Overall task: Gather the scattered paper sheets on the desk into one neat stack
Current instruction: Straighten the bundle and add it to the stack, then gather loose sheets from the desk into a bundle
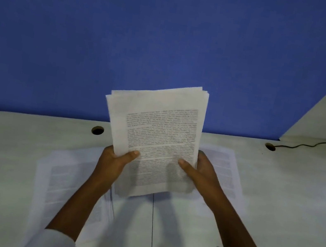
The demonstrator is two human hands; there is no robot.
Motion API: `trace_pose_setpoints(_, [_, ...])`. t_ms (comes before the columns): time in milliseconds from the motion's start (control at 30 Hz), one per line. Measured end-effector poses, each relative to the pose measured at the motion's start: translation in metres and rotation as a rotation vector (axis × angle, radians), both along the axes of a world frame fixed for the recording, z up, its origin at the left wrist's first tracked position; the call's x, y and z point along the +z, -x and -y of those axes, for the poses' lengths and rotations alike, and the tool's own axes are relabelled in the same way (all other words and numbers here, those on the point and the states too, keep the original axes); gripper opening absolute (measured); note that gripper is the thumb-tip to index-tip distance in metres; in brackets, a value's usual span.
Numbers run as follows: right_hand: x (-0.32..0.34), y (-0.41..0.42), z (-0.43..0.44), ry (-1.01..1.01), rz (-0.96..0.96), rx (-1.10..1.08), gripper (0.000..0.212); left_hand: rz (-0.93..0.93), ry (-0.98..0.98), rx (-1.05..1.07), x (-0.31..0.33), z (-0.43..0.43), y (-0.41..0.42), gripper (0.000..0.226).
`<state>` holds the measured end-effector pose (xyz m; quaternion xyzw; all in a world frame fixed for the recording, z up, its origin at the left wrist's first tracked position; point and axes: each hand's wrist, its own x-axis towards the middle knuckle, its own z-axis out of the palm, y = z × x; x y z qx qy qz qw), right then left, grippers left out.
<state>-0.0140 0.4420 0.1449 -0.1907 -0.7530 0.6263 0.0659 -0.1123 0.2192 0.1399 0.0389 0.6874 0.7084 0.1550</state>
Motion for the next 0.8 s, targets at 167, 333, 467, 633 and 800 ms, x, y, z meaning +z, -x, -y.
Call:
trace_pose_setpoints(167, [-0.032, 0.027, 0.056, 0.019, 0.092, 0.021, 0.036, 0.079, 0.092, 0.035, -0.024, 0.036, -0.001, 0.038])
trace_pose_setpoints(333, [-0.077, 0.04, 0.117, 0.015, 0.226, 0.142, 0.033, 0.184, 0.239, 0.119, -0.056, 0.11, -0.011, 0.037])
trace_pose_setpoints(467, [-0.094, 0.05, 0.166, 0.007, 0.292, 0.248, 0.034, 0.244, 0.326, 0.269, -0.078, 0.161, -0.024, 0.038])
trace_pose_setpoints(633, [-0.1, 0.069, 0.197, -0.034, 0.36, 0.33, 0.031, 0.202, 0.414, 0.322, -0.085, 0.184, -0.01, 0.04])
trace_pose_setpoints(800, [-0.111, 0.071, 0.183, -0.076, 0.475, 0.236, 0.041, 0.211, 0.517, 0.424, -0.094, 0.187, 0.005, 0.045])
